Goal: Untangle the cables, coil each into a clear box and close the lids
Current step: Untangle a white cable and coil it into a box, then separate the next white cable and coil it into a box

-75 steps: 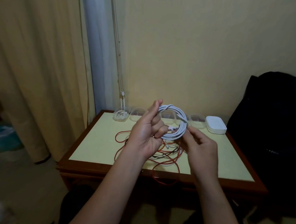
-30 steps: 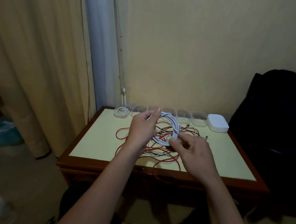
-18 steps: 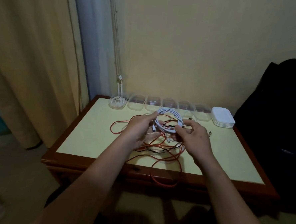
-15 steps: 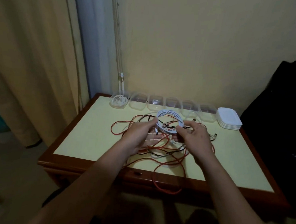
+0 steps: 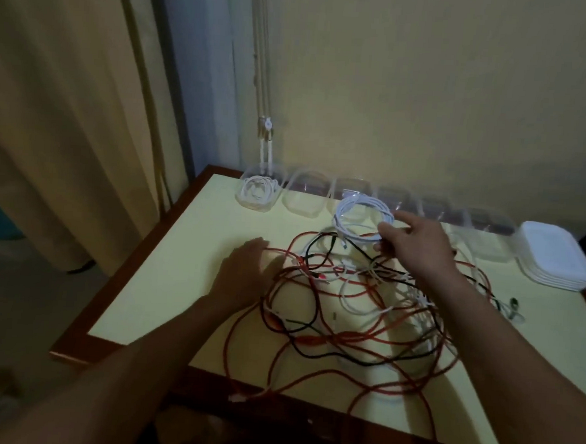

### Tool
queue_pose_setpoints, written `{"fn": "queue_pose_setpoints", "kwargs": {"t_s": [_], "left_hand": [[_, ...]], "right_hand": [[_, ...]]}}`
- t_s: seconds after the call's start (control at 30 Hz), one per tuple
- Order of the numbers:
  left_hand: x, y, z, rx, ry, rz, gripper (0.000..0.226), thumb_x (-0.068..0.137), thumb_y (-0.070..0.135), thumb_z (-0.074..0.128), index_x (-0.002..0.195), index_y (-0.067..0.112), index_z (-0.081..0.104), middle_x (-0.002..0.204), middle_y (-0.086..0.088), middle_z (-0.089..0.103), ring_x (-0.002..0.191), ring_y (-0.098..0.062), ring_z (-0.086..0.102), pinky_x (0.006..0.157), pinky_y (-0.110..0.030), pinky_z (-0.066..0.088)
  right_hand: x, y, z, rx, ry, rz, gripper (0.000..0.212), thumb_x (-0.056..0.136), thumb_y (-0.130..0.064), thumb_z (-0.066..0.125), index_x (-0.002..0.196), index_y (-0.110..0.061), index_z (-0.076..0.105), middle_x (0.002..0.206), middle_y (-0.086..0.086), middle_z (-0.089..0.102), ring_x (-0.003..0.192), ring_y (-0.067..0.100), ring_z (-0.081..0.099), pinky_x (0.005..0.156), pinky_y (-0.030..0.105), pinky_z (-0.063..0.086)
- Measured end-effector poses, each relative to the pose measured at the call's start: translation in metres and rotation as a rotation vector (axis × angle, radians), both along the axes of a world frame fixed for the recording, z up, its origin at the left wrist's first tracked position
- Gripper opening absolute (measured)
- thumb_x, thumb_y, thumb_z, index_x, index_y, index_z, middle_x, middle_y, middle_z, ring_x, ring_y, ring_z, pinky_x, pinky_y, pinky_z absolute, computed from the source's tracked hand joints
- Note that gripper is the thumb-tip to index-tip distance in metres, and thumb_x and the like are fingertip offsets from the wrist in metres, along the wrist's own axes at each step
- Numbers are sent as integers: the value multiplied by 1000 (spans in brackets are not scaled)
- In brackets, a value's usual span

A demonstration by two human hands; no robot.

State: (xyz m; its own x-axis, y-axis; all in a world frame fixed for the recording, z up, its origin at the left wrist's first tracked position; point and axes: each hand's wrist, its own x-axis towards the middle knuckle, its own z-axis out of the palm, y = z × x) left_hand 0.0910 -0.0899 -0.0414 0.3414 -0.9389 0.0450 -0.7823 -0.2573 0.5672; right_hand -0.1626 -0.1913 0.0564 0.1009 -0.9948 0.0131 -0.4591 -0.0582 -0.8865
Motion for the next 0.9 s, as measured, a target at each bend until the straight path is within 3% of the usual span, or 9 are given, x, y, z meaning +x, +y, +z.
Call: {"fn": "queue_pose_setpoints", "kwargs": {"t_s": [0.1,0.2,0.3,0.4,0.53,0.63,0.7,0.8,0.9], "left_hand": [[27,-24,-19,85,84,47,60,103,51,41,150,13,42,159,-7,36,146,-24,32,120,-42,23],[38,-35,-41,146,-92,-47,68,103,56,23,154,13,34,164,-6,26,152,-21,17,122,-40,11],[46,-44,-56,139,-252,-122,90,86,72,0,159,22,19,167,4,14,154,-14,2,125,-39,-1],[51,-55,-57,104,-262,-149,100,81,85,-5,159,25,14,167,7,12,154,-12,0,125,-38,-5],[53,-70,-57,77,-292,-185,99,82,85,5,160,25,14,167,8,12,154,-11,-1,125,-38,-6],[55,-80,-58,76,-305,-196,102,80,88,4,160,24,13,167,8,11,153,-10,-3,124,-38,-7],[55,-83,-58,78,-315,-195,106,78,89,1,160,24,13,167,9,10,153,-9,-4,125,-39,-6],[55,-85,-61,68,-306,-190,105,78,89,-1,160,24,14,167,10,9,153,-8,-5,125,-39,-5],[56,-86,-62,57,-297,-184,100,82,87,3,159,26,14,167,11,8,152,-6,-6,124,-36,-10]], "right_hand": [[21,-37,-2,-12,45,52,32,94,-15,68,125,-11,70,77,13,75,72,29,73,80,51,61],[46,-72,-5,-89,105,99,26,94,-16,68,119,-17,74,79,6,73,72,25,73,67,34,57],[73,-103,-14,-149,197,109,28,93,-22,67,119,-26,75,90,0,75,87,21,72,79,31,56],[99,-132,-30,-186,287,150,29,92,-24,66,120,-27,75,108,4,77,104,23,70,94,31,52],[126,-168,-52,-185,410,196,31,96,-24,63,124,-25,73,107,4,78,107,15,68,89,18,43],[142,-186,-57,-198,429,195,31,100,-23,60,130,-20,69,111,8,76,91,4,62,76,5,33],[149,-196,-59,-230,503,215,32,102,-25,58,132,-21,68,117,10,74,96,11,63,79,9,36],[159,-203,-66,-307,795,282,30,104,-33,50,129,-34,68,126,7,70,121,30,57,98,36,38],[167,-206,-75,-359,1015,350,30,105,-37,44,126,-39,65,118,3,69,119,31,48,95,43,30]]}}
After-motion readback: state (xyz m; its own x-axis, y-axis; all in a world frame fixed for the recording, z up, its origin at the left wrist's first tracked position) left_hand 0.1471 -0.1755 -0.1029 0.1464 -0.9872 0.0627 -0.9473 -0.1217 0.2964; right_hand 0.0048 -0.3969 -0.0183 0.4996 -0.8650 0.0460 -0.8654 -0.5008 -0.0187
